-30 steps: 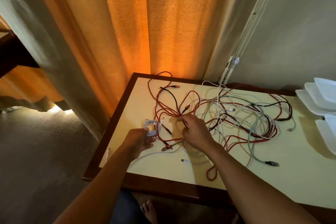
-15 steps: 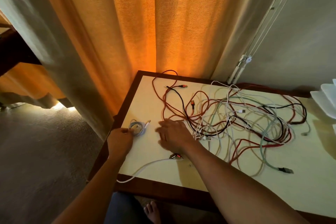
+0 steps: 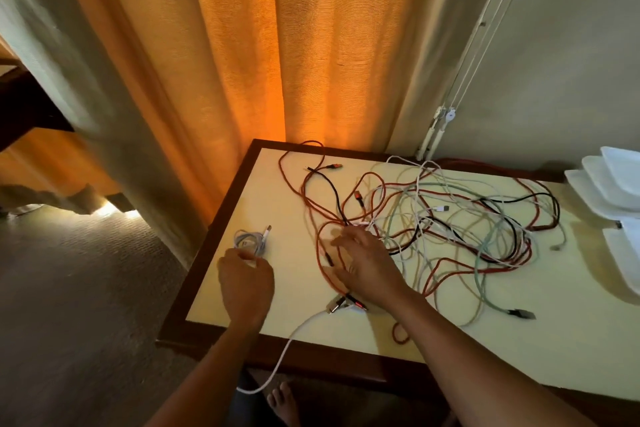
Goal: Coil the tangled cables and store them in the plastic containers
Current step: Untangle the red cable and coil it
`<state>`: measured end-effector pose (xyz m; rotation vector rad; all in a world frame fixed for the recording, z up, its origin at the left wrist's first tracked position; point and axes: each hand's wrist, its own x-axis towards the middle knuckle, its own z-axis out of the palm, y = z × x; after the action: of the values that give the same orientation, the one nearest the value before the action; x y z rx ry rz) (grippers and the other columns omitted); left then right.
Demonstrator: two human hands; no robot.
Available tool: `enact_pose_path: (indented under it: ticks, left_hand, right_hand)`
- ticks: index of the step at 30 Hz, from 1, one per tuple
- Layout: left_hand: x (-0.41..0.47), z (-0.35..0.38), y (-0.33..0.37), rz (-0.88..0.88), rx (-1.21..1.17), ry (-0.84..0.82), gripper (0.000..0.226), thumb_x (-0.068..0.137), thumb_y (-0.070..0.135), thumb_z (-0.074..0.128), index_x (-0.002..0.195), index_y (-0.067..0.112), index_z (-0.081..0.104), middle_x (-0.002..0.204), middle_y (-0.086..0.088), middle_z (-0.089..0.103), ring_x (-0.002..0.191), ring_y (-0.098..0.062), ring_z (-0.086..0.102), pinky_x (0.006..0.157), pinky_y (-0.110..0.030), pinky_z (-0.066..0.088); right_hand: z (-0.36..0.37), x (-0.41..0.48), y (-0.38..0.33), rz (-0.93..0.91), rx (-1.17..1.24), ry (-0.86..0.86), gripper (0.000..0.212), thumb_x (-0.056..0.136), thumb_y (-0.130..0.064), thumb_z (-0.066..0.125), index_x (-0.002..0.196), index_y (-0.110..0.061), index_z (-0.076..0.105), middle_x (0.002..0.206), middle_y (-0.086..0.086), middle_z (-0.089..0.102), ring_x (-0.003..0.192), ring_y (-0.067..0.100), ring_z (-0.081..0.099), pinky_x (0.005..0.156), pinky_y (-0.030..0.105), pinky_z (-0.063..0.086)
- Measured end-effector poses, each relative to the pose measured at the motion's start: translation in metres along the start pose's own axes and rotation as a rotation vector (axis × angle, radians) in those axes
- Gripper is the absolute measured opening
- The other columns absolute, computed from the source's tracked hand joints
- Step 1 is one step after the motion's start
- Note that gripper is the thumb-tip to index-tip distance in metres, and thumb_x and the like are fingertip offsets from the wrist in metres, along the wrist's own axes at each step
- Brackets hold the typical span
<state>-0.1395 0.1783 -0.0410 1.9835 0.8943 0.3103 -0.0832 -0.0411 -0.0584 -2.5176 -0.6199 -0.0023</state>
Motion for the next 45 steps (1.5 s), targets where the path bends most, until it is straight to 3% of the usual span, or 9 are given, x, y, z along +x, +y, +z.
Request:
enact_pose_path:
  ticks: [4, 9, 14, 21, 25, 28, 32, 39, 45]
  left_hand:
    - [-0.016, 0.027, 0.015, 0.105, 0.073, -0.256, 0.014, 0.093, 0.015, 0.065, 0.107, 0.014, 0.067, 0.09, -0.001, 0.07, 0.074, -0.01, 0.065, 0.063, -0.025, 0.049]
    - [-0.014, 0.06, 0.022, 0.017, 0.183, -0.37, 0.061, 0.093, 0.058, 0.064, 0.13, 0.009, 0.062, 0.128, -0.008, 0.065, 0.117, -0.026, 0.061, 0.088, -0.031, 0.043]
    - [-0.006, 0.078, 0.039, 0.073, 0.251, -0.42, 0.031, 0.095, 0.038, 0.069, 0.095, 0.007, 0.075, 0.091, -0.006, 0.07, 0.099, -0.027, 0.069, 0.075, -0.029, 0.044]
    - [-0.004, 0.077, 0.076, 0.085, 0.021, -0.436, 0.017, 0.105, 0.02, 0.045, 0.107, 0.014, 0.061, 0.11, -0.009, 0.068, 0.097, -0.023, 0.065, 0.08, -0.039, 0.054]
    - [-0.005, 0.058, 0.118, 0.267, -0.072, -0.463, 0.022, 0.108, 0.025, 0.041, 0.107, 0.019, 0.062, 0.098, -0.004, 0.065, 0.083, -0.015, 0.06, 0.064, -0.029, 0.045]
    - [-0.003, 0.048, 0.146, 0.375, -0.078, -0.468, 0.025, 0.109, 0.031, 0.042, 0.108, 0.022, 0.064, 0.098, 0.0, 0.066, 0.081, -0.014, 0.06, 0.066, -0.03, 0.048]
    - [-0.001, 0.035, 0.189, 0.507, -0.111, -0.425, 0.029, 0.11, 0.029, 0.042, 0.105, 0.015, 0.066, 0.091, 0.001, 0.063, 0.074, -0.009, 0.056, 0.059, -0.024, 0.042]
    - [0.001, 0.006, 0.272, 0.695, -0.148, -0.395, 0.028, 0.11, 0.025, 0.041, 0.098, 0.015, 0.064, 0.077, 0.008, 0.055, 0.057, -0.011, 0.043, 0.045, -0.02, 0.032]
    - [-0.011, -0.008, 0.314, 0.833, -0.138, -0.389, 0.03, 0.111, 0.029, 0.041, 0.1, 0.013, 0.065, 0.08, 0.004, 0.057, 0.062, -0.013, 0.045, 0.049, -0.021, 0.034]
  right_hand:
    - [-0.005, -0.008, -0.004, 0.164, -0.011, -0.03, 0.06, 0.086, -0.054, 0.07, 0.137, -0.026, 0.055, 0.138, -0.003, 0.052, 0.125, 0.02, 0.051, 0.101, 0.036, 0.048]
    - [-0.007, -0.011, -0.017, 0.248, -0.143, -0.007, 0.054, 0.089, -0.056, 0.067, 0.13, -0.021, 0.063, 0.13, 0.002, 0.055, 0.119, 0.02, 0.051, 0.098, 0.033, 0.047]
    - [-0.008, -0.019, -0.015, 0.35, -0.186, -0.029, 0.043, 0.094, -0.052, 0.062, 0.122, -0.02, 0.066, 0.125, 0.003, 0.055, 0.113, 0.02, 0.056, 0.089, 0.033, 0.052]
    - [-0.026, -0.017, 0.002, 0.516, 0.245, 0.026, 0.009, 0.096, -0.025, 0.068, 0.098, -0.017, 0.073, 0.079, -0.007, 0.066, 0.072, 0.003, 0.065, 0.06, 0.007, 0.043]
    - [-0.028, -0.023, 0.016, 0.702, 0.535, 0.069, 0.011, 0.097, -0.008, 0.065, 0.088, -0.011, 0.072, 0.07, 0.008, 0.071, 0.046, 0.015, 0.066, 0.045, 0.029, 0.056]
    - [-0.028, -0.028, 0.029, 0.749, 0.561, 0.071, 0.013, 0.096, -0.017, 0.069, 0.085, -0.015, 0.075, 0.071, 0.009, 0.074, 0.05, 0.024, 0.07, 0.047, 0.036, 0.059]
    - [-0.037, -0.029, 0.035, 0.684, 0.377, 0.018, 0.012, 0.088, -0.034, 0.079, 0.093, -0.023, 0.077, 0.083, -0.008, 0.07, 0.069, 0.003, 0.064, 0.054, 0.005, 0.042]
    - [-0.047, -0.012, 0.046, 0.669, 0.56, -0.086, 0.024, 0.086, -0.015, 0.076, 0.11, -0.013, 0.076, 0.104, 0.008, 0.077, 0.095, 0.026, 0.074, 0.085, 0.047, 0.061]
    - [-0.126, 0.013, 0.021, 0.507, 0.604, 0.347, 0.065, 0.088, -0.02, 0.078, 0.143, -0.028, 0.043, 0.113, -0.004, 0.066, 0.089, 0.01, 0.069, 0.071, 0.026, 0.055]
